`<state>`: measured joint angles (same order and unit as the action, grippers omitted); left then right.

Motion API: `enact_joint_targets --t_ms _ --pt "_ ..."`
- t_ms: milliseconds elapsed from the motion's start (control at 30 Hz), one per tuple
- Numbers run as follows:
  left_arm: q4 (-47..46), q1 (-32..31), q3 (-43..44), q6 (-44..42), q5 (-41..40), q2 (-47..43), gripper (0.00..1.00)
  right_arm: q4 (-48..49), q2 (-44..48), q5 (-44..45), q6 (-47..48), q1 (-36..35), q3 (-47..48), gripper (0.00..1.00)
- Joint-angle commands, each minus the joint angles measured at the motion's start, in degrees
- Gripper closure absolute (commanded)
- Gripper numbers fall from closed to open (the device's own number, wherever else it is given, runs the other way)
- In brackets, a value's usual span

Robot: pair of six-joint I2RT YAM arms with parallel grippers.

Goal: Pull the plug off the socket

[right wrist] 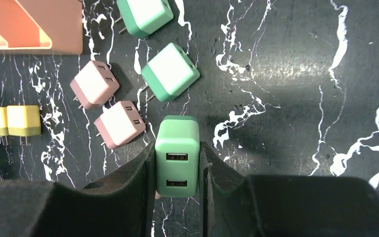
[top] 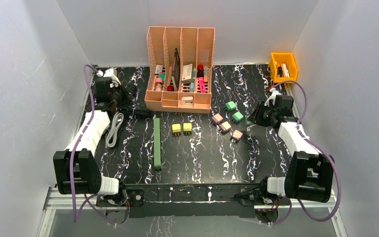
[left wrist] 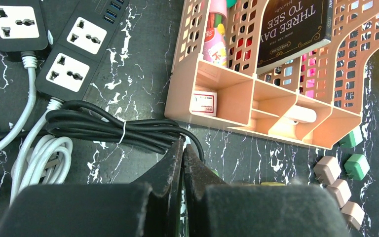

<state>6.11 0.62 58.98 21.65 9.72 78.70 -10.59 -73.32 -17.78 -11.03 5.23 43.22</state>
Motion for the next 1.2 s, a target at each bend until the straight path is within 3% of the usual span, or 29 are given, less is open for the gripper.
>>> enact_joint_targets --t_ms 0,433,533,633,667,700,1167 --pt "-1.08 -0.23 1.32 0.50 1.48 -0.56 1.00 0.83 -3.45 -1.17 -0.76 0.20 -0.30 0.86" --pt "-0.66 -0.18 1.22 0.19 1.17 -0.56 1.00 7.92 -13.64 -4.76 -4.55 0.16 0.15 0.81" --pt "-0.53 -0.19 1.31 0.06 1.02 -0.56 1.00 8.17 -15.33 -5.62 -5.12 0.15 0.75 0.74" --pt "-0.44 -0.21 1.42 -0.11 0.83 0.74 1.00 7.57 -15.83 -3.99 -5.55 0.18 0.81 0.54" --pt "-0.40 -0.19 1.47 -0.12 0.83 0.83 1.00 7.40 -15.80 -3.11 -5.58 0.16 0.75 0.09" --pt "-0.40 -0.19 1.51 -0.19 0.90 0.95 1.00 7.16 -15.68 -2.26 -5.56 0.13 0.72 0.02" --pt "-0.21 -0.21 1.69 -0.21 1.01 1.13 1.00 10.22 -2.29 10.13 -7.68 -0.41 0.83 0.02"
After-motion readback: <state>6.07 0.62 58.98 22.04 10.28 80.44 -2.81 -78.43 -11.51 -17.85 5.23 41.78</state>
